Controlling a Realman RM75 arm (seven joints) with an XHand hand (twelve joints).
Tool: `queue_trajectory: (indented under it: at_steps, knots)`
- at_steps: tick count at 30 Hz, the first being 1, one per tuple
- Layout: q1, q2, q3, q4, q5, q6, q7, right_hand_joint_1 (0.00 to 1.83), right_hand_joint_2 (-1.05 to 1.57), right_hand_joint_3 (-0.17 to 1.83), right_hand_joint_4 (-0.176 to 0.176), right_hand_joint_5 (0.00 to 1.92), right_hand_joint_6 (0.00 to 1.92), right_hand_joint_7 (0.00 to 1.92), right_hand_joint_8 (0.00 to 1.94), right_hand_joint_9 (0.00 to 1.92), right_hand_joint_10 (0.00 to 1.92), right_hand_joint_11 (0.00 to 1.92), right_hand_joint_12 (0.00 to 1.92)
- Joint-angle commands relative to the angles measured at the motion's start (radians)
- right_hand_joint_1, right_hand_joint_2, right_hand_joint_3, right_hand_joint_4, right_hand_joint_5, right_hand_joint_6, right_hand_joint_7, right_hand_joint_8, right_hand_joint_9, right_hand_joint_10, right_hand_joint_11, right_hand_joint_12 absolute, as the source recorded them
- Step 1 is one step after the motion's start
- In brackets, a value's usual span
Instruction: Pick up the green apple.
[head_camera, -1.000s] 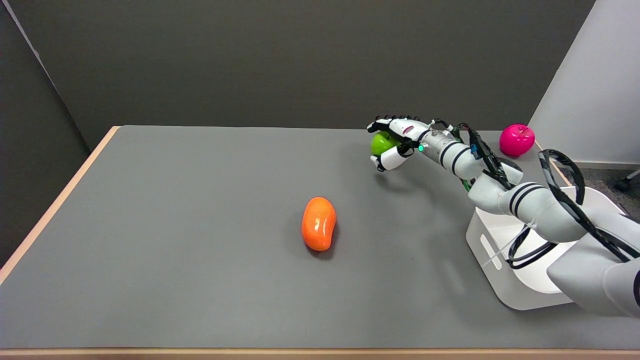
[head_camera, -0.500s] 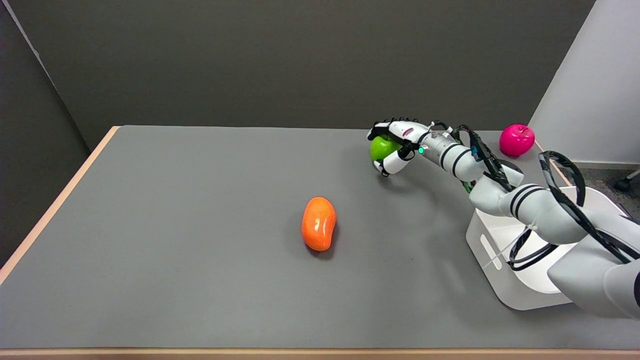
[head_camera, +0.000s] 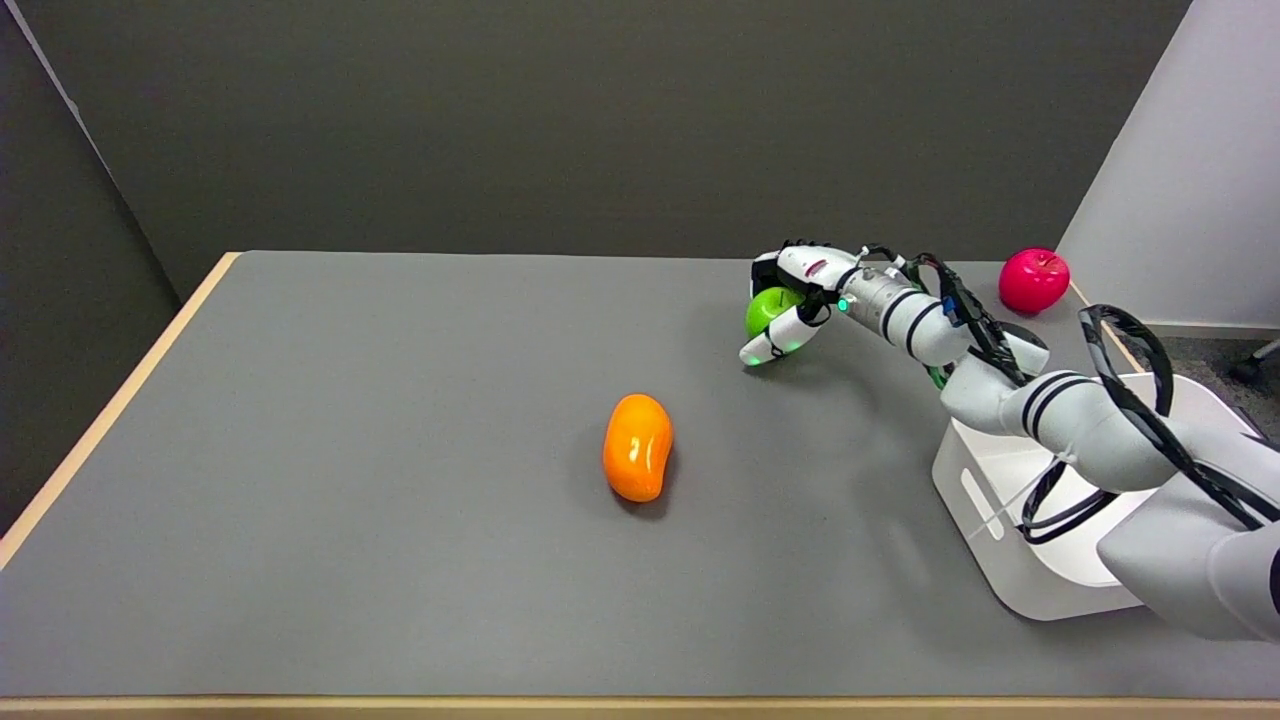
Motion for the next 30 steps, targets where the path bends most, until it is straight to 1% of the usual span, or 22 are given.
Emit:
queue_trajectory:
  at_steps: [1,5,8,12,13,14,16,19,22,26,28,30]
  knots:
    - [-0.038,0.009,0.083,0.033,-0.031,0.054,-0.003,1.31,1.12,0.31,-0.089,0.58,1.56,0.73,1.4,0.73,1.65,0.75,1.79]
    - [-0.075,0.02,0.16,0.097,-0.037,0.077,-0.01,1.32,1.1,0.34,-0.091,0.58,1.56,0.73,1.4,0.73,1.65,0.75,1.8]
    - [-0.125,0.035,0.248,0.179,-0.029,0.108,-0.079,1.31,1.11,0.33,-0.093,0.58,1.56,0.73,1.4,0.73,1.65,0.76,1.81]
    - [-0.214,0.066,0.37,0.364,-0.027,0.121,-0.09,1.32,1.08,0.37,-0.098,0.6,1.54,0.75,1.39,0.75,1.64,0.78,1.83]
    - [-0.252,0.081,0.417,0.442,-0.021,0.122,-0.087,1.32,1.07,0.39,-0.099,0.6,1.54,0.76,1.38,0.76,1.63,0.79,1.83]
    - [-0.276,0.09,0.443,0.485,-0.013,0.123,-0.087,1.33,1.05,0.41,-0.098,0.61,1.53,0.77,1.37,0.76,1.63,0.8,1.82]
    - [-0.366,0.115,0.528,0.615,0.05,0.125,-0.09,1.33,1.03,0.44,-0.101,0.63,1.52,0.79,1.35,0.77,1.61,0.81,1.81]
    - [-0.49,0.134,0.64,0.734,0.134,0.125,-0.094,1.33,1.02,0.45,-0.109,0.64,1.51,0.81,1.33,0.78,1.6,0.82,1.81]
    - [-0.648,0.14,0.78,0.864,0.221,0.125,-0.094,1.34,1.01,0.46,-0.106,0.65,1.51,0.81,1.32,0.79,1.59,0.81,1.82]
    - [-0.828,0.125,0.988,1.002,0.283,0.125,-0.094,1.34,0.98,0.5,-0.11,0.66,1.49,0.84,1.3,0.8,1.58,0.81,1.81]
    - [-0.934,0.106,1.102,1.065,0.299,0.117,-0.095,1.34,0.99,0.48,-0.113,0.66,1.49,0.83,1.3,0.79,1.58,0.83,1.83]
    - [-1.021,0.077,1.202,1.105,0.302,0.115,-0.097,1.34,0.98,0.5,-0.109,0.67,1.48,0.84,1.3,0.8,1.58,0.81,1.81]
